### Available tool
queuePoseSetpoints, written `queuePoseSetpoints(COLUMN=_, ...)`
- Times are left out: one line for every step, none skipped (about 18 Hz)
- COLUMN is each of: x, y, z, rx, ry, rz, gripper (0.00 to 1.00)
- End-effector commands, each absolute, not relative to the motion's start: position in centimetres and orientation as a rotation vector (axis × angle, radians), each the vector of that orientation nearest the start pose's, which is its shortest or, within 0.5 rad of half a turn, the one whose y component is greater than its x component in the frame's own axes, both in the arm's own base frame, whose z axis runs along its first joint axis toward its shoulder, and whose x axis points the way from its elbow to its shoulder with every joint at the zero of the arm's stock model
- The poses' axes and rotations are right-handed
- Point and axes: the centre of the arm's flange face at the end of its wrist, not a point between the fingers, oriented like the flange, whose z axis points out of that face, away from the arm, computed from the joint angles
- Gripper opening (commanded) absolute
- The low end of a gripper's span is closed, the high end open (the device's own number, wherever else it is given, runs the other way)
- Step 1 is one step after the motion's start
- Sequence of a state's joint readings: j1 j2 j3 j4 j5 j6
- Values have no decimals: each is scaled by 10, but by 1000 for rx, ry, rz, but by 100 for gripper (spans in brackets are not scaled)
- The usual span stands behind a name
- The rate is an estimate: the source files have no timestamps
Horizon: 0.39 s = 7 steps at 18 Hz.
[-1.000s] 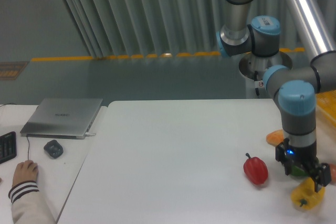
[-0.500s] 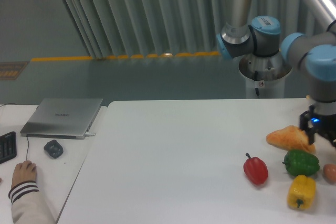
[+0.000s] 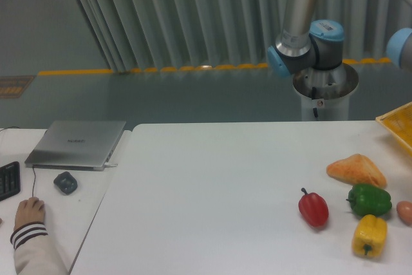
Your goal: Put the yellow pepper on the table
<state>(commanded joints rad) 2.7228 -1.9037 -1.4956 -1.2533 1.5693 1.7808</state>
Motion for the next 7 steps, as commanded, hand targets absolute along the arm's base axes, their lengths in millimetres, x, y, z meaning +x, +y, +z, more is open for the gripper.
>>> queuePoseSetpoints(x=-516, y=374, z=371, rx=-2968, ry=1005, rz=93, gripper=100)
queuePoseSetpoints(x=-515, y=373, z=371, rx=-2966, ry=1010, rz=93, gripper=100)
queuePoseSetpoints(x=-516, y=372, z=371, rx=-2970, ry=1009, rz=94, gripper=100)
queuePoseSetpoints(x=-517, y=372, z=371, rx=-2971, ry=1007, rz=94, gripper=100)
queuePoseSetpoints(x=-516, y=371, z=372, rx=-2970, ry=1007, rz=96, gripper=100)
queuePoseSetpoints(x=-517, y=371, z=372, rx=-2971, ry=1004, rz=96, gripper=100)
queuePoseSetpoints(x=-517, y=370, z=373, rx=-2972, ry=1002, rz=98, gripper=100)
